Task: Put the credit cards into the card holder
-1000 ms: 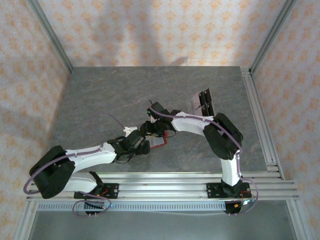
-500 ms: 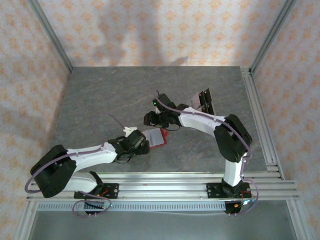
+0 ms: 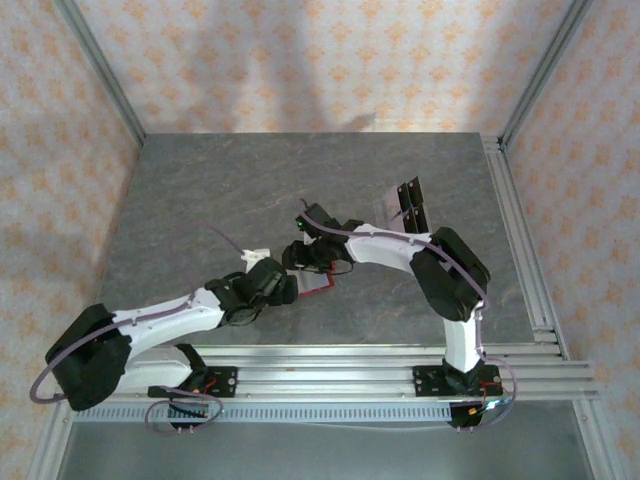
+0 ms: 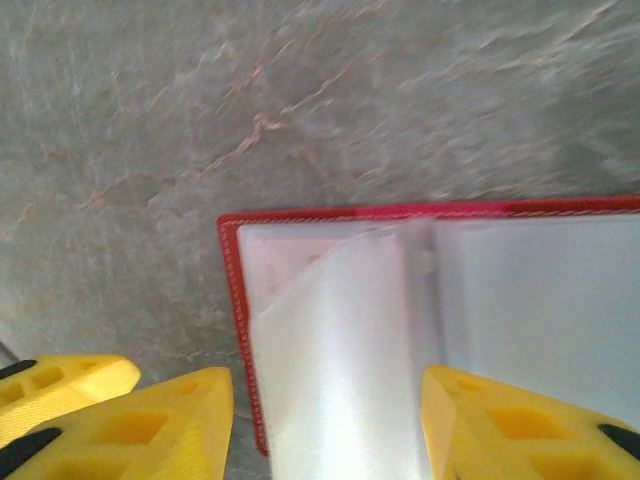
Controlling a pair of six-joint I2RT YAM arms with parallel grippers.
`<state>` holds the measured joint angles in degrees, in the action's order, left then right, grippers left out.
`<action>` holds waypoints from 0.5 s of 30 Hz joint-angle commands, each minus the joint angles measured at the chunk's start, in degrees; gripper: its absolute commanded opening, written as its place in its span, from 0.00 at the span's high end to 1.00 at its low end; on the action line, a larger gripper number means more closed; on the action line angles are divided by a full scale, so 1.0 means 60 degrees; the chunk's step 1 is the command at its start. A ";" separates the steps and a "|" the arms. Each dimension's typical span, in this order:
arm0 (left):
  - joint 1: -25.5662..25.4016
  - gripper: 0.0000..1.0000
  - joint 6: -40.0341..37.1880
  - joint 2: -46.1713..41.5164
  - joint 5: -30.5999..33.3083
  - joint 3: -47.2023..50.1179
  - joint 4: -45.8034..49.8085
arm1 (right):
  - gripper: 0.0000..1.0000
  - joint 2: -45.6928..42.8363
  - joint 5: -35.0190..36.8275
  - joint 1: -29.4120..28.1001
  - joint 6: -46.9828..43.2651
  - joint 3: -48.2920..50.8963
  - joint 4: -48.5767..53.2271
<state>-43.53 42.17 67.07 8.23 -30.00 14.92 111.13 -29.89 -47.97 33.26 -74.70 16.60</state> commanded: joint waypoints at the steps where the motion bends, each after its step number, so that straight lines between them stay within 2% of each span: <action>1: -0.0099 0.01 0.0185 -0.0937 0.0459 0.0093 0.0832 | 0.48 0.0179 -0.0228 -0.0142 0.0317 -0.0531 -0.0222; 8: -0.0098 0.01 0.0535 -0.2725 0.0957 0.0440 0.1874 | 0.48 0.0785 -0.0550 -0.0348 0.0919 -0.0811 -0.0719; 15: -0.0099 0.00 0.0847 -0.2709 0.1309 0.0429 0.2150 | 0.48 0.1126 -0.0848 -0.0341 0.1123 -0.0985 -0.0902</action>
<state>-43.53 45.45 50.24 12.49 -27.79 24.84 117.75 -33.98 -49.58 38.85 -78.74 12.21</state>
